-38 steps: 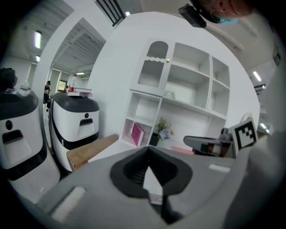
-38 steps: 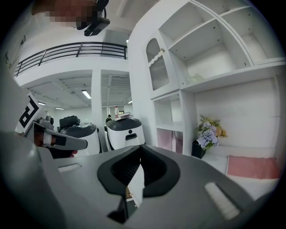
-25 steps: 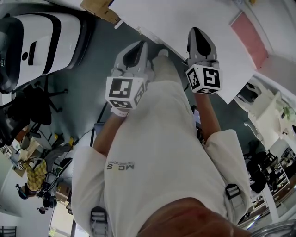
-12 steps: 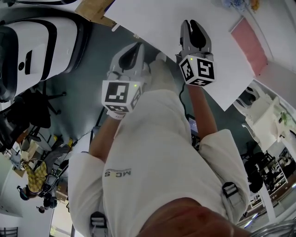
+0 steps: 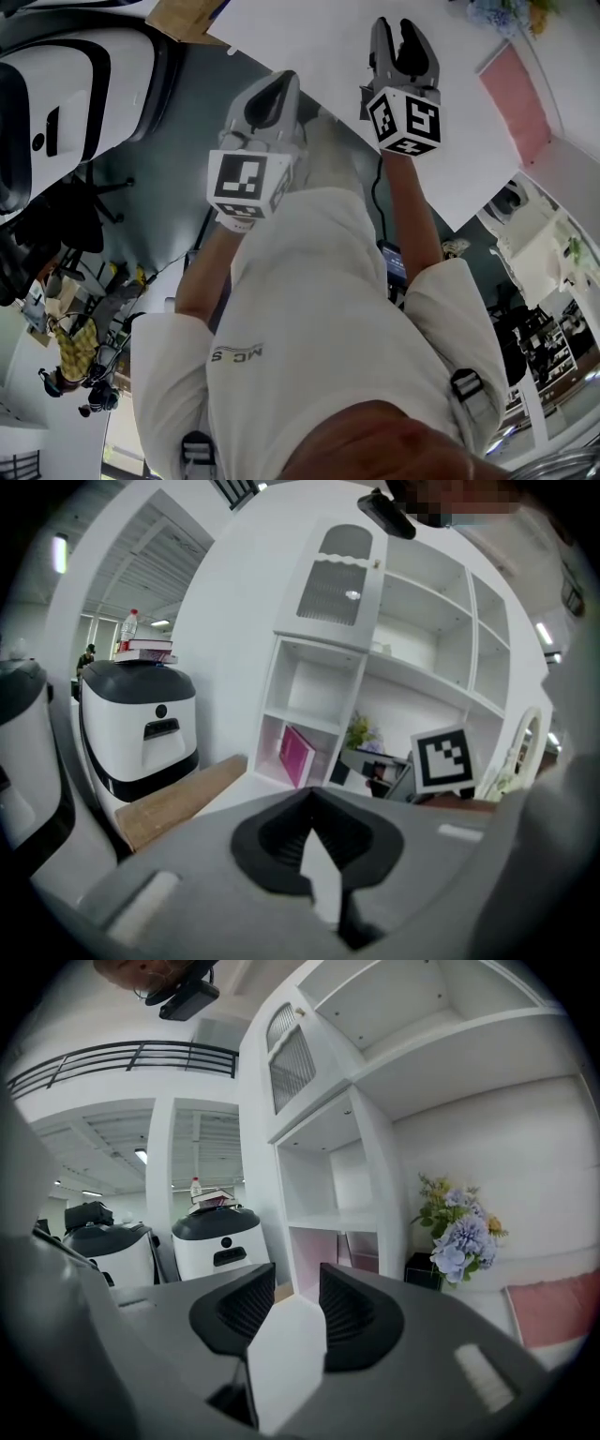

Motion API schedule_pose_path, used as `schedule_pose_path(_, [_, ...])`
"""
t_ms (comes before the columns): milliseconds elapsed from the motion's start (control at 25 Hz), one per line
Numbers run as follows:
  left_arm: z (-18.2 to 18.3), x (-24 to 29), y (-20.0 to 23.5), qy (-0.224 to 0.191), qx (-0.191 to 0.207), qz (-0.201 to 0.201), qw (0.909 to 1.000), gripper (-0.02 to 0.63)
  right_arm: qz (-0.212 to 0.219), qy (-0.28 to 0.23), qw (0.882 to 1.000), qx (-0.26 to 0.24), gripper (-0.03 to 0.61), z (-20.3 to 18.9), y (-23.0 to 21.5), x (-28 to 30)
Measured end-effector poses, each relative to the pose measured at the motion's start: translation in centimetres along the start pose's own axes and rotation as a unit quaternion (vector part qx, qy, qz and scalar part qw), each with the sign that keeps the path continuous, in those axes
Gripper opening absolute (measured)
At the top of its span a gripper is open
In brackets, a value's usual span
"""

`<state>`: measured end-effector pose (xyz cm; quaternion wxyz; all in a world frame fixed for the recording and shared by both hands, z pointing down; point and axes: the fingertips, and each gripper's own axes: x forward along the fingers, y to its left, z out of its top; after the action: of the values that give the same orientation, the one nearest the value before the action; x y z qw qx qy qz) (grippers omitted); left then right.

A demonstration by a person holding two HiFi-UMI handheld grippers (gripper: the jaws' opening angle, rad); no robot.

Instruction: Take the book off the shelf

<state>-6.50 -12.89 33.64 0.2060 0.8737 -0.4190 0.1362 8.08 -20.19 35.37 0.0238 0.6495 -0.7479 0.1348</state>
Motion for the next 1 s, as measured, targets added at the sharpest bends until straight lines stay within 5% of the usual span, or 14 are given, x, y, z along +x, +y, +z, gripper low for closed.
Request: schedule_pose_path(1000, [-1.4,10.9,4.0,0.019,-0.023,0.045,0.9985,0.002,-0.048,0.014,0.998,0.035,0.209,-3.5,-8.2,13.5])
